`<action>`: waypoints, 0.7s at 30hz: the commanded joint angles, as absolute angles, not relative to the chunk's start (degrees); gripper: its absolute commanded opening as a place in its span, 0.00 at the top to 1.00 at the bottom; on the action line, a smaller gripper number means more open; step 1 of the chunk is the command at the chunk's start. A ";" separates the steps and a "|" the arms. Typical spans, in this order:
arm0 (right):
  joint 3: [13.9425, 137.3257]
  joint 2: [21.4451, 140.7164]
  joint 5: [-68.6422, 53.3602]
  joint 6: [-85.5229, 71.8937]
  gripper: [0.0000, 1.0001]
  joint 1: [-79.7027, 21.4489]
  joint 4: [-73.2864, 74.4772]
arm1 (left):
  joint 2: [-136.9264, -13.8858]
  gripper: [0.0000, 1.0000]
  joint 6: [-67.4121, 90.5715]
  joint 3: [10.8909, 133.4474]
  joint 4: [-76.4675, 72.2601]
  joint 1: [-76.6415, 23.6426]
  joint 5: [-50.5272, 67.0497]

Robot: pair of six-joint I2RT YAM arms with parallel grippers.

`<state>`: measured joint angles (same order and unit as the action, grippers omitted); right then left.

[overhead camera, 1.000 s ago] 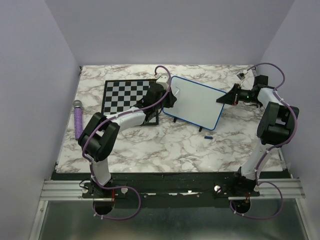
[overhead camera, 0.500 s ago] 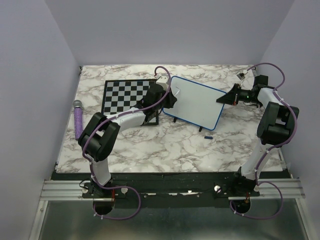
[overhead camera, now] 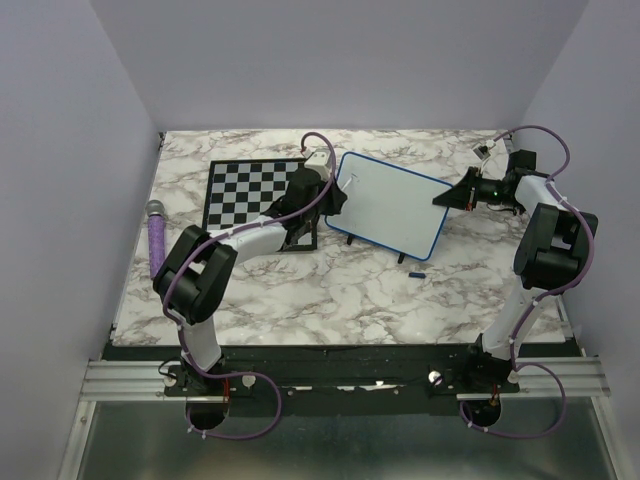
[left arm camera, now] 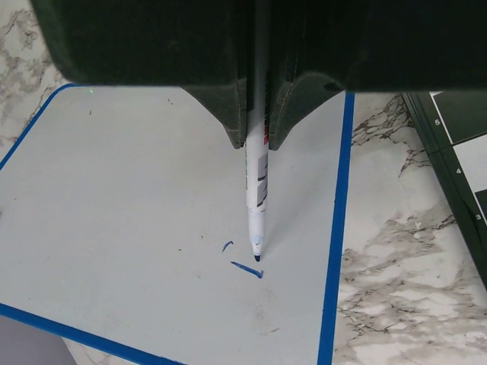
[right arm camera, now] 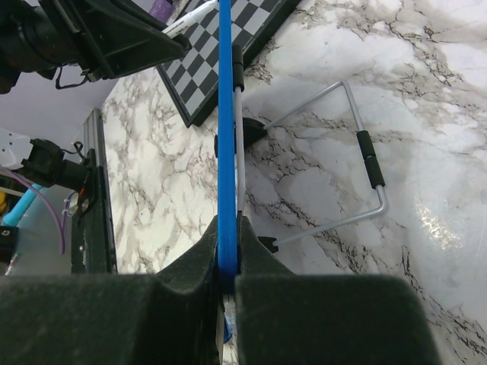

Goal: Write a sentence on the whiteboard

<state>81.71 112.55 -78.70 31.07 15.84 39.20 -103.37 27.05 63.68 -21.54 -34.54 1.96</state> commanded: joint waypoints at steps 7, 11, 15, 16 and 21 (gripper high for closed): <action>83.41 113.91 -75.41 33.75 1.00 16.35 38.06 | -102.83 1.00 26.89 65.39 -22.33 -33.75 1.05; 83.41 113.99 -75.41 33.75 1.00 16.35 38.06 | -103.18 1.00 26.81 65.65 -22.41 -33.66 1.58; 83.41 113.99 -75.41 33.75 0.99 16.35 38.06 | -103.53 1.00 26.63 66.27 -22.06 -33.66 1.67; 83.50 113.91 -75.41 33.75 0.99 16.35 38.06 | -103.71 1.00 26.63 66.53 -21.89 -33.66 1.67; 83.41 113.99 -75.50 33.75 0.99 16.35 38.14 | -104.67 1.00 26.37 67.85 -20.66 -33.66 2.11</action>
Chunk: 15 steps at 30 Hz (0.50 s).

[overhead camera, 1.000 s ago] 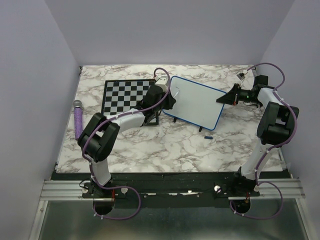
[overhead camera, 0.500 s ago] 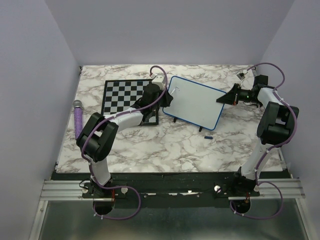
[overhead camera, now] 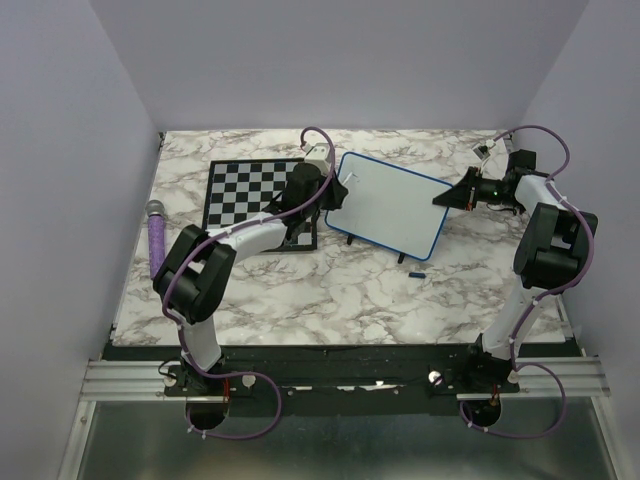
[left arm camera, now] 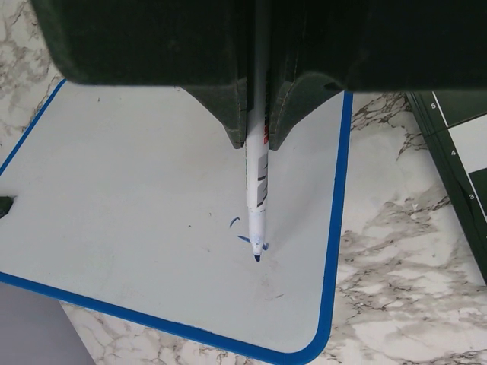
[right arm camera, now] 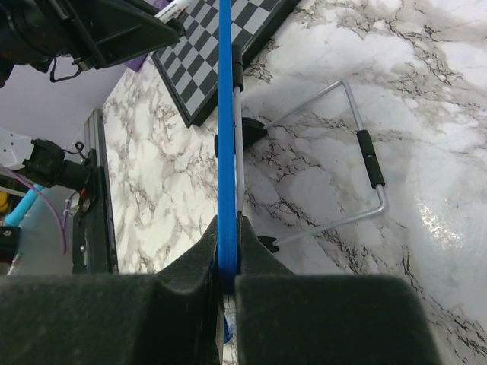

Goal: Write a sentence on the whiteboard

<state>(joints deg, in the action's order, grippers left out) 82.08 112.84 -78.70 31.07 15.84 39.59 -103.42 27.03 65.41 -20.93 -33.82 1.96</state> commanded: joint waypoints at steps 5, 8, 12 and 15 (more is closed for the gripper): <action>83.50 113.99 -75.59 33.75 1.00 16.35 38.14 | -105.64 1.00 26.63 68.12 -19.86 -33.66 2.37; 83.58 114.08 -75.59 33.75 0.99 16.35 38.23 | -105.82 1.00 26.89 67.76 -19.95 -33.66 2.55; 83.58 114.08 -75.59 33.75 0.99 16.35 38.23 | -105.73 1.00 26.98 67.32 -20.13 -33.66 2.55; 83.58 114.17 -75.59 33.75 0.99 16.35 38.23 | -105.91 1.00 27.16 67.06 -19.95 -33.66 2.37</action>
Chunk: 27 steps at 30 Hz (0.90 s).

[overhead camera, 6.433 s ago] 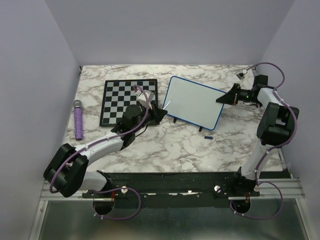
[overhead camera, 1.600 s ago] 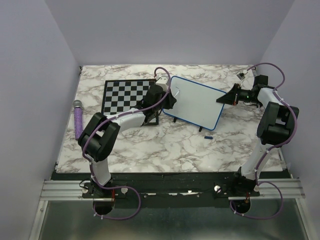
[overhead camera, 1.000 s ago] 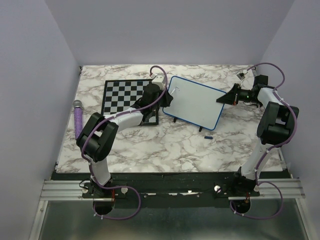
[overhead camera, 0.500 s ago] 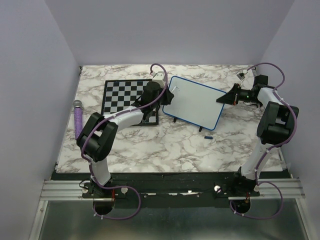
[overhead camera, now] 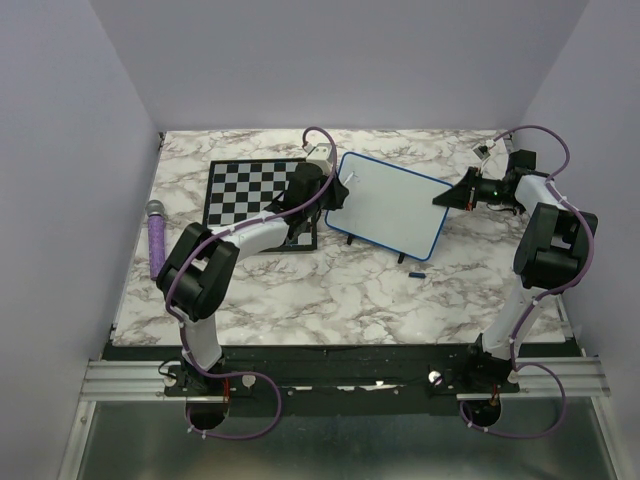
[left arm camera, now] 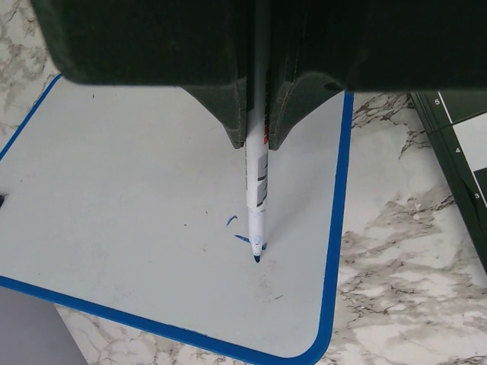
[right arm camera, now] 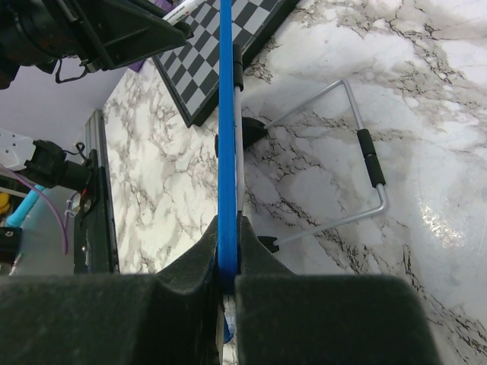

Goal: Write a sentence on the whiteboard

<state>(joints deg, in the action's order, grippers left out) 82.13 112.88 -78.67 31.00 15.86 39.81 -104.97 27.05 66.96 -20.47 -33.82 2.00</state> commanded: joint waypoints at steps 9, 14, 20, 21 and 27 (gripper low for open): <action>83.67 114.08 -75.59 33.75 0.99 16.35 38.32 | -105.30 1.00 27.86 65.13 -20.39 -33.66 2.72; 83.67 113.99 -75.67 33.75 0.99 16.35 38.32 | -104.85 1.00 28.21 63.20 -20.83 -33.66 2.90; 83.67 113.91 -75.67 33.75 0.99 16.35 38.32 | -104.50 1.00 28.74 61.53 -21.36 -33.66 3.78; 83.67 113.82 -75.67 33.75 0.99 16.35 38.32 | -104.24 1.00 28.83 61.18 -21.44 -33.66 3.87; 83.67 113.82 -75.76 33.66 0.99 16.35 38.32 | -103.36 1.00 29.53 58.36 -22.76 -33.75 4.39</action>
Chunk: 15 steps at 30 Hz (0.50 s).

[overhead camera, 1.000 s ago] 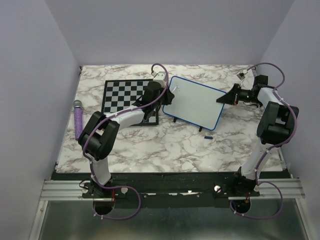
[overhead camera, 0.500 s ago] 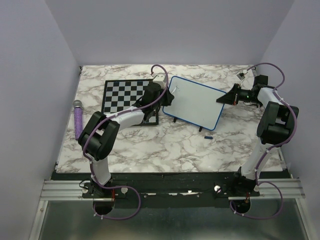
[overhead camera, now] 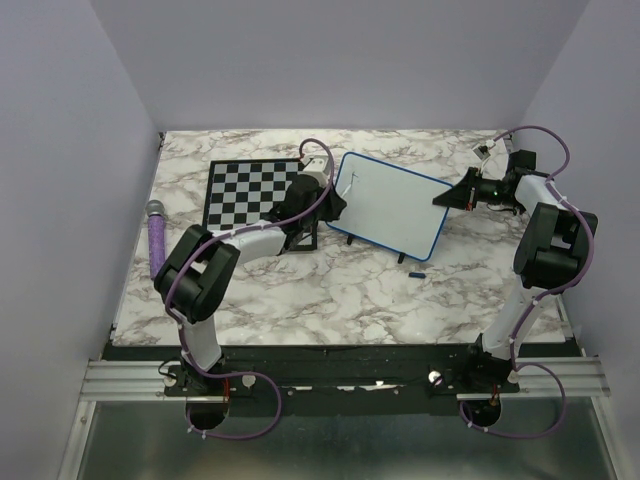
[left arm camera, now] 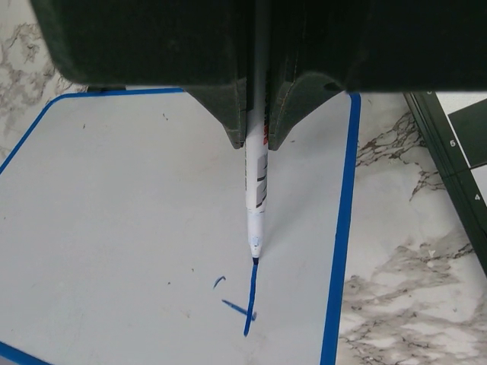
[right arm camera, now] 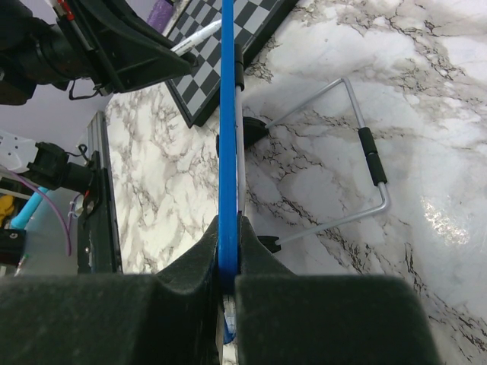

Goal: Write a sentence on the whiteboard

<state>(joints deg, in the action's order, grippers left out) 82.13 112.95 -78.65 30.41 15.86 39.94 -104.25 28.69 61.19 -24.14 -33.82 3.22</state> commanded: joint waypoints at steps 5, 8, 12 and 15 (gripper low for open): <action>83.76 113.82 -75.76 33.66 0.99 16.35 38.32 | -102.83 1.00 29.88 56.52 -23.47 -34.10 4.66; 83.76 113.73 -75.67 33.66 0.99 16.35 38.32 | -102.39 1.00 29.88 55.90 -23.73 -34.19 4.57; 83.76 113.73 -75.76 33.58 0.99 16.35 38.41 | -101.34 1.00 29.88 55.63 -24.43 -34.19 4.83; 83.76 113.64 -75.76 33.57 0.99 16.35 38.41 | -100.38 1.00 29.88 56.07 -24.35 -34.19 4.83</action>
